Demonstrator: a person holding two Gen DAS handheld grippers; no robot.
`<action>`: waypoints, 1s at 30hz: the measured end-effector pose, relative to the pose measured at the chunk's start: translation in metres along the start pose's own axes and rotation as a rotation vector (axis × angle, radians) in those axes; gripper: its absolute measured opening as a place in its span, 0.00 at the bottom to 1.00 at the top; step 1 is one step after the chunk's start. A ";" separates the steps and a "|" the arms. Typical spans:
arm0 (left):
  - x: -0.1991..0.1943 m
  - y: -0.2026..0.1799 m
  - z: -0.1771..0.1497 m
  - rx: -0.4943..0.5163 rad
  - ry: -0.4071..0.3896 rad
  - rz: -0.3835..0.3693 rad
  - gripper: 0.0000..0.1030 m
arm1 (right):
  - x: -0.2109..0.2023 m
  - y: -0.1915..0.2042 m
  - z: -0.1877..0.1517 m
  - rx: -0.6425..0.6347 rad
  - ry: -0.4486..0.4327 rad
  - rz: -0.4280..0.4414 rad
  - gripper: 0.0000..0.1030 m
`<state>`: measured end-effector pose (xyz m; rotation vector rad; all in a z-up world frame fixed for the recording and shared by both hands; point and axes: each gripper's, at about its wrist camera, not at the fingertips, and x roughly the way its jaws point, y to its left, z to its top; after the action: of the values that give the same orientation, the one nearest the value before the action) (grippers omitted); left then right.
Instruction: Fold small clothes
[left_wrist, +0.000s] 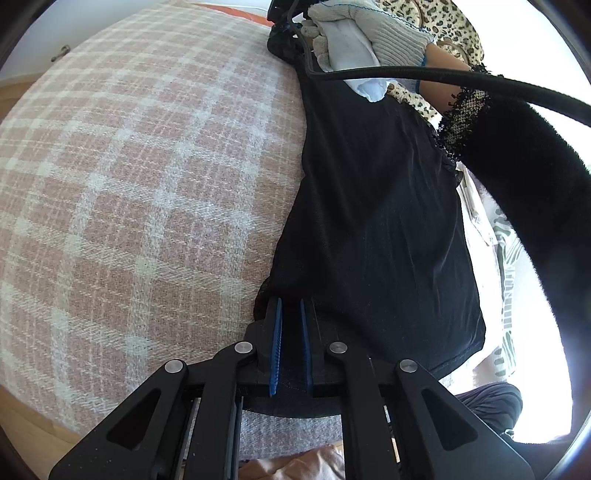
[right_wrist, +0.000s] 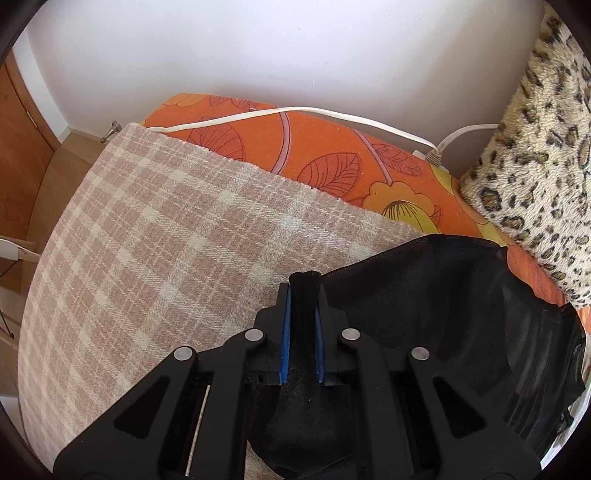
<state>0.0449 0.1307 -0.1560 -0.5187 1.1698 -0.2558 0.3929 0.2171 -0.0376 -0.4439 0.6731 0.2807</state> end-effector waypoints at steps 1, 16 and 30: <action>-0.002 0.002 0.001 -0.011 0.001 -0.006 0.04 | -0.001 -0.003 0.000 0.006 -0.003 0.002 0.08; -0.021 0.004 -0.006 0.070 -0.004 0.133 0.40 | -0.033 -0.035 -0.001 0.035 -0.050 0.019 0.06; -0.031 -0.031 -0.005 0.180 -0.080 -0.030 0.00 | -0.027 -0.017 -0.001 0.041 -0.064 0.020 0.06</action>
<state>0.0309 0.1172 -0.1166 -0.3854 1.0503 -0.3590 0.3786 0.1984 -0.0157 -0.3880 0.6198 0.2985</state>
